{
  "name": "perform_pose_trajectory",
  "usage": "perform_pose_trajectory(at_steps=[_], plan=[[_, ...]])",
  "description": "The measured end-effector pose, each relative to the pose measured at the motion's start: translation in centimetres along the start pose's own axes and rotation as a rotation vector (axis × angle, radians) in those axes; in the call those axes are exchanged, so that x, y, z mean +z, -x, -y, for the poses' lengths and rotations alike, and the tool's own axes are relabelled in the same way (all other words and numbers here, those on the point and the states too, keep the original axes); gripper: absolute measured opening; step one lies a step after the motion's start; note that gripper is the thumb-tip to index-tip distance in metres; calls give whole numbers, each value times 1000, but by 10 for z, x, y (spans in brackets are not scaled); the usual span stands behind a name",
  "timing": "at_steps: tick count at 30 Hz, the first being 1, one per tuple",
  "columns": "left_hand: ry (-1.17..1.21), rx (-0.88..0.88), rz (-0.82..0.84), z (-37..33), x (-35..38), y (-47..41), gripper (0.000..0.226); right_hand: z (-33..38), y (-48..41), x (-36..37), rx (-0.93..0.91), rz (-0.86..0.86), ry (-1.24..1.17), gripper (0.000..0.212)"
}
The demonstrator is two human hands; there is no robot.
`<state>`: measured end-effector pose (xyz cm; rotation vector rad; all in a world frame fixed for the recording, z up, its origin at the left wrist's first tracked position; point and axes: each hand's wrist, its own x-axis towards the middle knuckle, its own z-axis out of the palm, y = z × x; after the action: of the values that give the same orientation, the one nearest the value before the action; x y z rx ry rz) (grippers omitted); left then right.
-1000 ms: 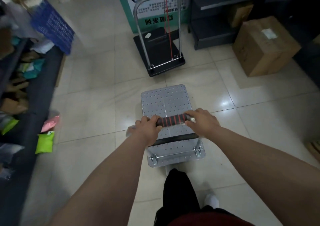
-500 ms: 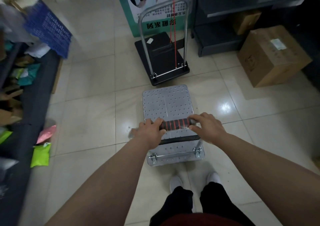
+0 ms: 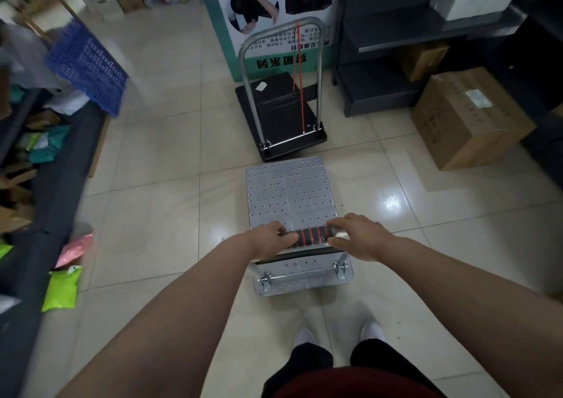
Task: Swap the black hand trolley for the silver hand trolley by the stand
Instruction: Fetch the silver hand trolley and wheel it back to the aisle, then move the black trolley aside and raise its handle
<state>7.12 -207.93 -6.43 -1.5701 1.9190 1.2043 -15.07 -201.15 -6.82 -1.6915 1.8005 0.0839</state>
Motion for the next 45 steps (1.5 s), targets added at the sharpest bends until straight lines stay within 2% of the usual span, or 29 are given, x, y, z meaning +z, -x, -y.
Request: perform_pose_trajectory(at_steps=[5, 10, 14, 20, 29, 37, 45], plan=[[-163, 31, -148, -18, -16, -15, 63, -2, -7, -18, 13, -125, 19, 50], [-222, 33, -171, -48, -25, -31, 61, -32, -19, -39, 34, -141, 126, 48], [-229, 3, -172, -86, -27, -51, 60, -76, -38, -64, 17, -148, 171, 47], [-174, -81, -194, -155, -25, -88, 58, -154, -64, -108, -116, -111, 278, 48], [-135, -109, -239, -272, -18, -128, 54, -265, -94, -210, -196, -84, 370, 51], [-104, -146, -264, -288, -65, -165, 55, -260, -152, -256, -249, -85, 341, 50], [-90, -187, -357, -256, -175, -255, 57, -219, -277, -334, -305, -129, 464, 48]])
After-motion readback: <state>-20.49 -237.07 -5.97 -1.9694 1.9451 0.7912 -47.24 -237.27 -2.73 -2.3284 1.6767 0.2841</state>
